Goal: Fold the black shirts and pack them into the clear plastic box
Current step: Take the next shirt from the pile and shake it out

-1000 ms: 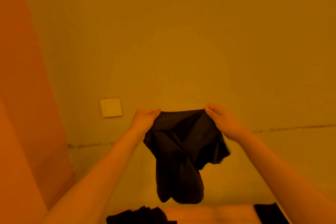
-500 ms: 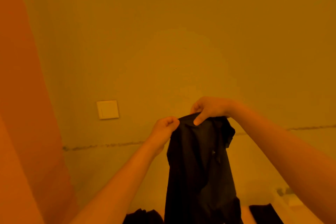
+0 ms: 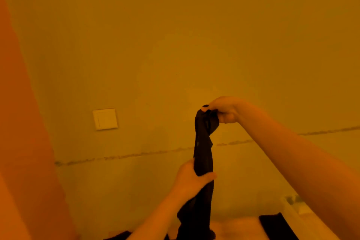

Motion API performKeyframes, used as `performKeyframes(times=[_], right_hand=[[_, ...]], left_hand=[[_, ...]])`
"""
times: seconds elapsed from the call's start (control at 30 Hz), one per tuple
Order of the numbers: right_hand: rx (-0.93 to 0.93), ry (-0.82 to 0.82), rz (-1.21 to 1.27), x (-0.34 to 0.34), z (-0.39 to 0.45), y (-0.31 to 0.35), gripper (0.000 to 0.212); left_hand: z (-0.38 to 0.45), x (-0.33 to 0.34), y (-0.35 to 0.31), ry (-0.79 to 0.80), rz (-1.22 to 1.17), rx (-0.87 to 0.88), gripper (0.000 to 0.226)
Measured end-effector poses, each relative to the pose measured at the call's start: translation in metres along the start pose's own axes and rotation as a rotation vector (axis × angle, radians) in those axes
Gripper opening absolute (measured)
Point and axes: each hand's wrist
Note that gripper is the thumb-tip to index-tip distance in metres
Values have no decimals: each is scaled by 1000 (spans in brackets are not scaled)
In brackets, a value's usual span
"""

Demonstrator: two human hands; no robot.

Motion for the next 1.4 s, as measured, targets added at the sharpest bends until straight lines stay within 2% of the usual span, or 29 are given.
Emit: performKeyframes(times=[0.07, 0.17, 0.27, 0.37, 0.47, 0.57, 0.67, 0.7, 0.8, 0.9, 1.03, 1.13, 1.23, 1.3, 1.4], right_hand=[[-11, -99, -28, -3, 4, 1, 19], [-73, -282, -120, -18, 11, -1, 25], [-112, -370, -147, -35, 15, -6, 11], [-77, -266, -81, -45, 13, -13, 19], [-11, -103, 133, -52, 5, -24, 22], [3, 13, 273, -61, 1, -38, 17], [-35, 108, 399, -71, 3, -51, 61], [-33, 85, 421, -73, 5, -54, 61], [78, -115, 534, -72, 1, -54, 5], [89, -217, 258, -77, 7, -63, 26], [101, -282, -27, -76, 3, -70, 23], [104, -283, -287, -77, 0, -75, 29], [-66, -258, -524, -67, -4, -72, 30], [-293, -170, -434, -52, -10, -63, 25], [-508, 106, -125, -18, -26, -48, 35]], left_hand=[[3, -6, 7, -21, 42, -4, 34], [12, -32, 11, -51, -29, -30, 11], [23, -65, 7, -73, -34, -25, 12], [36, -89, -1, -156, 9, 14, 17], [48, -104, -16, -245, -86, 28, 21], [56, -117, -38, -231, -192, -19, 20], [64, -131, -57, -125, -110, -41, 18], [67, -135, -62, -79, -53, -38, 17], [76, -148, -70, -6, 63, -36, 15], [81, -149, -75, 11, 50, -28, 14], [79, -130, -92, -9, -70, -6, 19], [75, -117, -109, 52, -2, 30, 18], [73, -105, -123, 113, 96, 59, 15], [72, -96, -130, 127, 126, 77, 14], [72, -87, -136, 132, 143, 134, 16]])
Point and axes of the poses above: each hand's wrist, its own z-axis towards the middle knuckle, its own x-axis out of the palm, y = z × x, and after that the axes turned 14 degrees about -y, right-handed
